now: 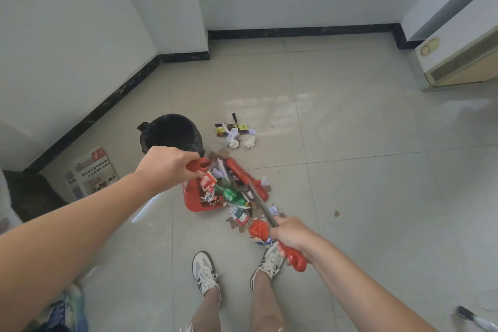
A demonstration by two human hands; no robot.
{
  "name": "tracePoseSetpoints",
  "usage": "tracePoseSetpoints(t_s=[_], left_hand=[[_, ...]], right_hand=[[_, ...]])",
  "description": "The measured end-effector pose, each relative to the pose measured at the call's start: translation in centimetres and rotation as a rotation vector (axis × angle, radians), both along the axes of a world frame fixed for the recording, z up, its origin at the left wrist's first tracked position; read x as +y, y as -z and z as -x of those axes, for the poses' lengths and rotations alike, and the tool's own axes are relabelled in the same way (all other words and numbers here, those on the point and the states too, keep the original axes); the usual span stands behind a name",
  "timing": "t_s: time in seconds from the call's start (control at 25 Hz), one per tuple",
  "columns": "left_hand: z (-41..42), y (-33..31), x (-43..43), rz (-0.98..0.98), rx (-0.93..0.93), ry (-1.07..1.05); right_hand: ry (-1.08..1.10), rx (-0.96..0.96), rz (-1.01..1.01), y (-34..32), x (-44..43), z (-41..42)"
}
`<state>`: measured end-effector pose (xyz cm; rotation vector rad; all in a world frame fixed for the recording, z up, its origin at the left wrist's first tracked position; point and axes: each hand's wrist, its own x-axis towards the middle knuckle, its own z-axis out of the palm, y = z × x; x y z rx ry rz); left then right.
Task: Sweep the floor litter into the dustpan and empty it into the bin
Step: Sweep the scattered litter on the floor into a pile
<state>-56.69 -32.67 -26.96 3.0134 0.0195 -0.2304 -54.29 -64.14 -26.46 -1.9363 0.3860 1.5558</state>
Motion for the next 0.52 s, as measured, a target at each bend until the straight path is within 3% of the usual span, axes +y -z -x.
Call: tracePoseSetpoints(t_s=[0.28,0.52], left_hand=[[3.2,-0.7,1.3,0.078,0.012,-0.038],[6.9,-1.0,3.0,0.153,-0.024,-0.188]], right_hand=[[-0.019,0.070,-0.048,0.7,1.9,2.0],[0.074,0.048,-0.032,-3.1,-2.7,-0.1]])
